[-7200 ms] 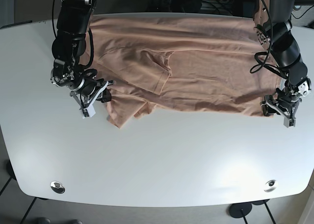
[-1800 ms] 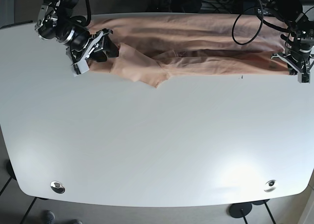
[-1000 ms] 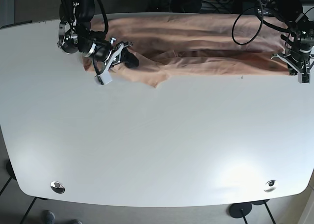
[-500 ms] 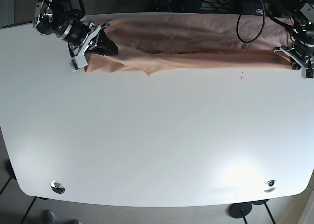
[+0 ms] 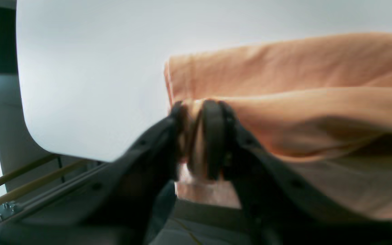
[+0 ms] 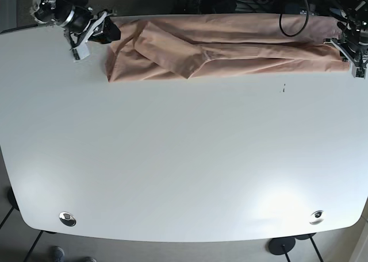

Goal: Fold the T-shirt properly

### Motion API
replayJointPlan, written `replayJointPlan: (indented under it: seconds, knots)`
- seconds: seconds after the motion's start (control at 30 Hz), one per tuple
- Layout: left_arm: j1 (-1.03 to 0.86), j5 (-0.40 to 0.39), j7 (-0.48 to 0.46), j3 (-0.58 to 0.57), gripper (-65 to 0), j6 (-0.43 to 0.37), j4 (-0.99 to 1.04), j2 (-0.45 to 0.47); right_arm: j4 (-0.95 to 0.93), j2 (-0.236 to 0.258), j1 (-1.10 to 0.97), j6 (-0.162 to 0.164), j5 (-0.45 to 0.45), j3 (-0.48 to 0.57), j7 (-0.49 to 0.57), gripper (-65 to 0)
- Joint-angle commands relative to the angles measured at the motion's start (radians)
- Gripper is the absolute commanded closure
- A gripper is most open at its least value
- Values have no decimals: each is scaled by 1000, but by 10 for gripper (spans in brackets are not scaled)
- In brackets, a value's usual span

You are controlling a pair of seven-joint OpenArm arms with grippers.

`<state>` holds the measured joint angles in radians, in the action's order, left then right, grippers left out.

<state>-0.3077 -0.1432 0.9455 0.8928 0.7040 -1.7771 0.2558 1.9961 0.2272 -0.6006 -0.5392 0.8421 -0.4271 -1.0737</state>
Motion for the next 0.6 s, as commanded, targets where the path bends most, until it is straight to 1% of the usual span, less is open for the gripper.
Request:
replayJointPlan:
  seconds: [0.03,0.07,0.1,0.13,0.17,0.23,0.27,0.3,0.37,0.4,0.43,0.47,0.5,0.53,0.57,0.6]
  knots:
    - [3,-6,-12,4,-206,-6,-16,20,22,7,15,-11,56,-23,17,-354]
    - [5,-6,-12,4,-214,-6,-17,20,22,7,26,-14,81,-26,17,-409]
    - [5,-8,-12,2,-214,-6,-19,20,22,7,41,-15,125,-19,17,-460]
    - [5,-8,-12,-7,-214,-6,-30,20,22,5,58,-15,158,-2,17,-468]
    - [5,-8,-12,-27,-214,-6,-53,20,21,5,94,-15,182,61,17,-465]
    - [2,-8,-12,-57,-188,-6,-80,17,15,5,150,-8,181,162,17,-465]
    - [-2,0,-12,-74,-154,-6,-83,15,1,4,183,-6,161,228,19,-465]
    - [-3,1,-12,-77,-128,-6,-80,14,-2,-5,198,-6,125,267,19,-465]
    - [-37,1,-12,-76,-89,-6,-74,-2,-2,-35,209,-6,9,317,19,-453]
    - [-44,1,-13,-76,-78,-6,-65,-6,-4,-45,210,-6,-71,337,19,-420]
    - [-51,1,-13,-74,-74,-6,-42,-6,-7,-70,212,-8,-182,362,19,-338]
    - [-51,1,-15,-74,-74,-6,-19,-6,-7,-91,212,-14,-254,373,19,-260]
    - [-51,12,-18,-73,-74,-6,29,-6,-7,-117,212,-17,-346,382,26,-140]
    - [-48,32,-20,-73,-71,-6,58,-6,-8,-133,212,-17,-404,382,46,-65]
    - [-44,60,-38,-73,-40,-6,95,-6,-22,-142,210,-17,-464,383,83,-19]
    - [-44,69,-61,-74,-24,-6,116,-6,-47,-145,210,-17,-492,383,102,-40]
